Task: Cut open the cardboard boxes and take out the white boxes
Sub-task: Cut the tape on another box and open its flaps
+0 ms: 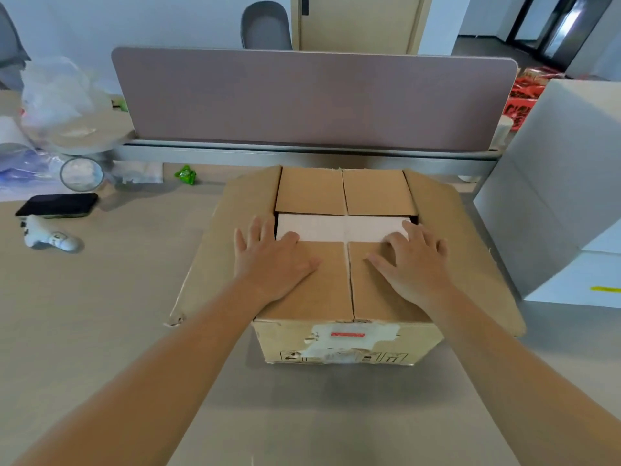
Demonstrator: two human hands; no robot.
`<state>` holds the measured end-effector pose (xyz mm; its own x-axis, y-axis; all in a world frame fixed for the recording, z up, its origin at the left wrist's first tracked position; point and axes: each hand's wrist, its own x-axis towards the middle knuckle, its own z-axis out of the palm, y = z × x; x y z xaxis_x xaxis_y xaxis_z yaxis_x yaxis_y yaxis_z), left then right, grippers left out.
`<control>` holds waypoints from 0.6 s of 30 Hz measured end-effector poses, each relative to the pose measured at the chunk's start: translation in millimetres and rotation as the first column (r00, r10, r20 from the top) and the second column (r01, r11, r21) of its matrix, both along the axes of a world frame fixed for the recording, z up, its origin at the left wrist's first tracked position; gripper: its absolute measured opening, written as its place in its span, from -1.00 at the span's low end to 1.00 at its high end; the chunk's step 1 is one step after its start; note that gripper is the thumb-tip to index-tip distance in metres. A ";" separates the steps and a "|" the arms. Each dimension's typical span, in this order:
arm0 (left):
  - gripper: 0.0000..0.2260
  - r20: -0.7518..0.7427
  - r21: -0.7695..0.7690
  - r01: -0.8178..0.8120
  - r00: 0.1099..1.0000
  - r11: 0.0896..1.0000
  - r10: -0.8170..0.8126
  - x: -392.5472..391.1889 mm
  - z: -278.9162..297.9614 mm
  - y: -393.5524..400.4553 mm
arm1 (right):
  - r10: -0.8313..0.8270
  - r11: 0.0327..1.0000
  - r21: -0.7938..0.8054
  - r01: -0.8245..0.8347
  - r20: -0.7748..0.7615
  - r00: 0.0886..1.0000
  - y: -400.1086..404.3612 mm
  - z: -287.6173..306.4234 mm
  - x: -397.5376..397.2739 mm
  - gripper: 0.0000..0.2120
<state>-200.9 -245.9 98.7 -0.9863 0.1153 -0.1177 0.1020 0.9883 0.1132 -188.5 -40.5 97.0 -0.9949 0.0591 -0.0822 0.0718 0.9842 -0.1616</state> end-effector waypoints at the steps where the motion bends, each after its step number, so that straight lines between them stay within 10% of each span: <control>1: -0.43 -0.025 0.015 0.022 0.999 1.000 -0.021 0.6 -0.5 0.7 | 0.008 1.000 -0.009 -0.008 -0.012 1.000 0.0 0.3 1.4 -0.53; 18: -0.41 -0.643 0.234 0.154 0.765 0.960 0.034 145.1 49.9 3.8 | 0.164 0.970 -0.056 -0.238 -0.575 0.802 7.3 67.0 140.3 -0.55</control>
